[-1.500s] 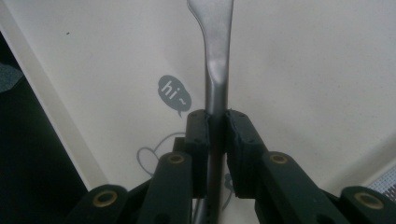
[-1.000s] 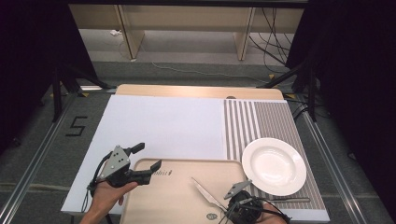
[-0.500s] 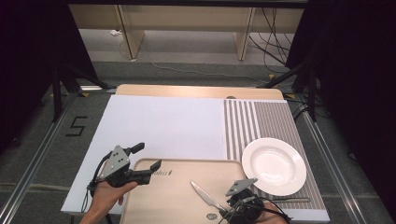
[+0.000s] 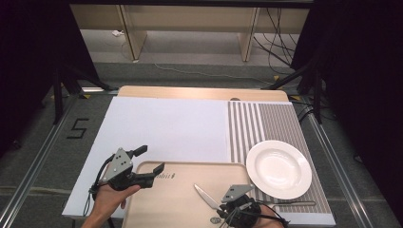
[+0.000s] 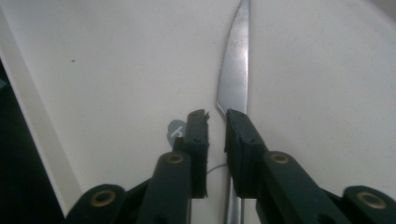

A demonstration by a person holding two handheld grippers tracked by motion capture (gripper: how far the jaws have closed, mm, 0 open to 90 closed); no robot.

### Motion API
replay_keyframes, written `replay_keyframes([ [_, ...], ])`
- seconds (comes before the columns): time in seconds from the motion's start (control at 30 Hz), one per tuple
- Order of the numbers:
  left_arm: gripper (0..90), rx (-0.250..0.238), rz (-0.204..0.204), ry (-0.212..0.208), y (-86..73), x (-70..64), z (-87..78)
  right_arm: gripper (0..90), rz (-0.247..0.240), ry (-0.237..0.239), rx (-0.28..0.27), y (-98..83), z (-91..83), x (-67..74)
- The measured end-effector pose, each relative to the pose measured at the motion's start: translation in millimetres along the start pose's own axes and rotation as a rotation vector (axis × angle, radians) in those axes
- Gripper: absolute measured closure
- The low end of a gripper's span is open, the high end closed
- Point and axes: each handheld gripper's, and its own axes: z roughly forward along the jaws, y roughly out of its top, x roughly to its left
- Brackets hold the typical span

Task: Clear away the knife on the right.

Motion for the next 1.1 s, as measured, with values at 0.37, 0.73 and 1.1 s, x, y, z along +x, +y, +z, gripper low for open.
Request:
replay_keyframes([
  [0.37,16.9,0.006,0.003,0.002,-0.6,0.1,0.5,90.0,-0.092,-0.031,0.081,10.5,19.2,5.8],
  [0.73,16.9,0.005,0.002,0.001,-0.5,0.6,0.0,90.0,-0.145,-0.081,0.131,14.7,31.5,11.3],
  [1.1,17.0,-0.003,-0.003,-0.003,-0.6,0.5,0.6,90.0,-0.116,-0.127,0.14,12.2,28.1,1.2],
])
